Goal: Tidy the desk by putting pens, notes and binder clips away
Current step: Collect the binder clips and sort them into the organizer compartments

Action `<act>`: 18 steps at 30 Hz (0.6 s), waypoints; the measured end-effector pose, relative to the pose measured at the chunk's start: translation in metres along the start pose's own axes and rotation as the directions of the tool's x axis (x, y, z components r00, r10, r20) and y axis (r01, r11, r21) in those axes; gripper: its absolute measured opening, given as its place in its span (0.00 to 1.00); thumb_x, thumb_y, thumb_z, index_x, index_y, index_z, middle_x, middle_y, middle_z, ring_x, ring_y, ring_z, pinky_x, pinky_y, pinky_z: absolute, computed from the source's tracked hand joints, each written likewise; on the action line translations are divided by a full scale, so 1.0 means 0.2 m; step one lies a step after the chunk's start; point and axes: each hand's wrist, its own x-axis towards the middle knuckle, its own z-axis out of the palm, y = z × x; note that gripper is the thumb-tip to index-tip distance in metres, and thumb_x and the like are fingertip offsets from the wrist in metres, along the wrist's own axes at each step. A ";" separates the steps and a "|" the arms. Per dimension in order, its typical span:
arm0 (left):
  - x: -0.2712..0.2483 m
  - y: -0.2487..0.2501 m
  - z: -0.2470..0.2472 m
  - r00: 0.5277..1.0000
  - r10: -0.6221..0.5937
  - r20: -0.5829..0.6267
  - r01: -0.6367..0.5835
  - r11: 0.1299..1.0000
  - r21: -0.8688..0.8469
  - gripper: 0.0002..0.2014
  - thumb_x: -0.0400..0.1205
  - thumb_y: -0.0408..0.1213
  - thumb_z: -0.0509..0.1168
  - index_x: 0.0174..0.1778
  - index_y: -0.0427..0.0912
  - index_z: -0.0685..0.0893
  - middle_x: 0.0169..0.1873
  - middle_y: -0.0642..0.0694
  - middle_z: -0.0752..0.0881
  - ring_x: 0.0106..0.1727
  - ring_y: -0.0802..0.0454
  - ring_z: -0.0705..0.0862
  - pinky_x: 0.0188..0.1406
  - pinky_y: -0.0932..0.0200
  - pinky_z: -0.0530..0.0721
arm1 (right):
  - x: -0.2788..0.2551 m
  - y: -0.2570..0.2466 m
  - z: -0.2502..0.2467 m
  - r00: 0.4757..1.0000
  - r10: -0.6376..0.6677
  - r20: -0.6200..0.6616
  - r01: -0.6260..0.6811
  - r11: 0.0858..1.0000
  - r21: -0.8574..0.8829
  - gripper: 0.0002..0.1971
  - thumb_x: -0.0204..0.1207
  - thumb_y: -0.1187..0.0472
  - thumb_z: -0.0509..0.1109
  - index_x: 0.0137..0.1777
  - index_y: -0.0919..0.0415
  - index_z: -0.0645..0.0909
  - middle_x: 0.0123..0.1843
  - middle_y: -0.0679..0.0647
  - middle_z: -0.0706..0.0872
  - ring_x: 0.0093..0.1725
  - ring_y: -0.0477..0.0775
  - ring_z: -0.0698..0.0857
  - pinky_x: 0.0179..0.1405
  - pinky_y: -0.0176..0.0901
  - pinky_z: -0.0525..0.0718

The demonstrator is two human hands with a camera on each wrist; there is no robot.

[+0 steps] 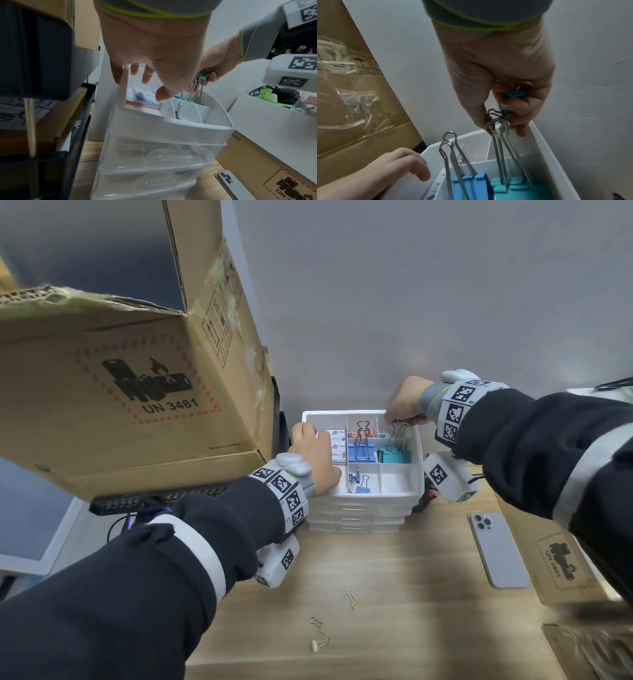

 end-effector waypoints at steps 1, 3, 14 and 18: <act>0.00 0.00 0.00 1.000 0.001 0.000 -0.001 1.000 0.003 0.17 0.73 0.41 0.66 0.56 0.40 0.77 0.61 0.41 0.72 0.68 0.42 0.67 0.56 0.50 0.82 | 0.00 0.00 0.00 1.000 -0.001 0.005 0.001 1.000 0.019 0.05 0.69 0.61 0.72 0.34 0.61 0.84 0.27 0.56 0.84 0.25 0.56 0.79 0.28 0.39 0.79; 0.00 0.00 0.00 1.000 0.001 0.005 -0.001 1.000 0.006 0.17 0.73 0.41 0.66 0.56 0.41 0.77 0.61 0.41 0.72 0.67 0.42 0.67 0.56 0.49 0.82 | 0.00 0.00 0.01 1.000 -0.013 0.003 0.013 0.999 0.037 0.06 0.70 0.61 0.72 0.34 0.62 0.85 0.29 0.57 0.85 0.26 0.57 0.80 0.30 0.40 0.81; 0.00 0.00 -0.01 1.000 -0.003 0.025 0.003 1.000 0.012 0.16 0.75 0.40 0.65 0.57 0.40 0.78 0.62 0.40 0.72 0.70 0.42 0.66 0.60 0.49 0.80 | -0.03 -0.03 0.03 1.000 -0.013 -0.012 0.012 0.996 -0.092 0.07 0.72 0.66 0.68 0.37 0.61 0.88 0.35 0.56 0.87 0.34 0.58 0.85 0.44 0.44 0.87; 0.00 0.00 -0.01 0.999 -0.013 0.038 0.013 1.000 0.000 0.13 0.75 0.40 0.64 0.54 0.41 0.77 0.61 0.41 0.71 0.70 0.42 0.65 0.60 0.47 0.81 | -0.02 -0.03 0.02 0.999 -0.021 -0.033 0.018 0.994 -0.111 0.06 0.72 0.64 0.70 0.35 0.61 0.85 0.32 0.55 0.85 0.30 0.57 0.84 0.34 0.39 0.81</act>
